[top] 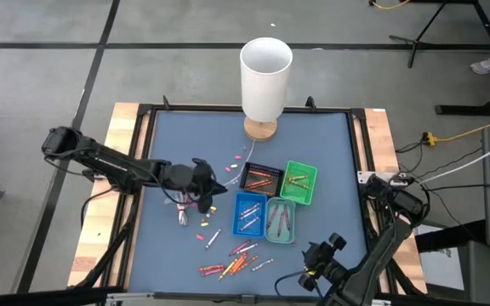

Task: Sort crayons
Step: Put the gray crayon into the blue bin

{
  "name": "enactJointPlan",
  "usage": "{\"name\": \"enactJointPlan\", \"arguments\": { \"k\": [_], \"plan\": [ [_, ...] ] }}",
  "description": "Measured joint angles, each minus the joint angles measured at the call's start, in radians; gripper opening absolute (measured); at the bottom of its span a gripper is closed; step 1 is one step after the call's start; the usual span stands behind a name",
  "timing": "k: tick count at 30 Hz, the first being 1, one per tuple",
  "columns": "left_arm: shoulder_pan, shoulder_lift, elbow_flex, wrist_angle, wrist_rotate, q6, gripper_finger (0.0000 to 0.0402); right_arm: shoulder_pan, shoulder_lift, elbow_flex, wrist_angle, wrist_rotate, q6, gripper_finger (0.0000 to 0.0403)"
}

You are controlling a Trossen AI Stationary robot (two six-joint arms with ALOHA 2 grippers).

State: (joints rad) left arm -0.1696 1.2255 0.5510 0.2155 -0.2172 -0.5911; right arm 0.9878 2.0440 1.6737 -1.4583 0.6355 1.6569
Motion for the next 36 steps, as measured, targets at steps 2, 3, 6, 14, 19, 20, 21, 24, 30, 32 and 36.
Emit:
{"name": "enactJointPlan", "arguments": {
  "k": [2, 3, 6, 14, 19, 20, 21, 24, 30, 32, 36],
  "plan": [
    [-0.037, 0.003, 0.000, 0.026, -0.056, -0.031, 0.0000, 0.000, 0.011, 0.000, 0.002, 0.000, 0.000, 0.0161],
    [-0.056, 0.013, 0.000, 0.053, -0.084, -0.043, 0.0001, 0.000, 0.017, 0.000, 0.003, 0.000, 0.000, 0.0161],
    [-0.115, 0.059, 0.000, 0.143, -0.159, -0.076, 0.0004, 0.000, 0.032, 0.000, 0.014, 0.005, 0.000, 0.0161],
    [-0.194, 0.281, 0.002, 0.450, -0.250, -0.081, 0.0006, 0.000, 0.076, 0.000, 0.082, 0.019, -0.006, 0.0161],
    [-0.192, 0.407, 0.002, 0.589, -0.255, -0.081, 0.0007, 0.000, 0.116, 0.000, 0.093, 0.035, -0.008, 0.0161],
    [-0.190, 0.427, 0.008, 0.600, -0.255, -0.080, 0.0007, 0.000, 0.124, 0.000, 0.095, 0.041, -0.008, 0.0161],
    [-0.189, 0.444, 0.013, 0.609, -0.256, -0.080, 0.0007, 0.000, 0.135, 0.000, 0.102, 0.048, -0.008, 0.0161],
    [-0.183, 0.490, 0.045, 0.611, -0.258, -0.080, 0.0007, -0.001, 0.162, 0.000, 0.111, 0.067, -0.008, 0.0161],
    [-0.176, 0.557, 0.120, 0.607, -0.258, -0.019, 0.0008, -0.002, 0.197, 0.000, 0.139, 0.090, -0.008, 0.0161],
    [-0.176, 0.574, 0.141, 0.606, -0.257, 0.000, 0.0008, -0.002, 0.206, 0.000, 0.151, 0.097, -0.008, 0.0161],
    [-0.175, 0.596, 0.170, 0.594, -0.257, 0.009, 0.0008, -0.002, 0.225, 0.000, 0.169, 0.118, 0.013, 0.0161]
  ]
}}
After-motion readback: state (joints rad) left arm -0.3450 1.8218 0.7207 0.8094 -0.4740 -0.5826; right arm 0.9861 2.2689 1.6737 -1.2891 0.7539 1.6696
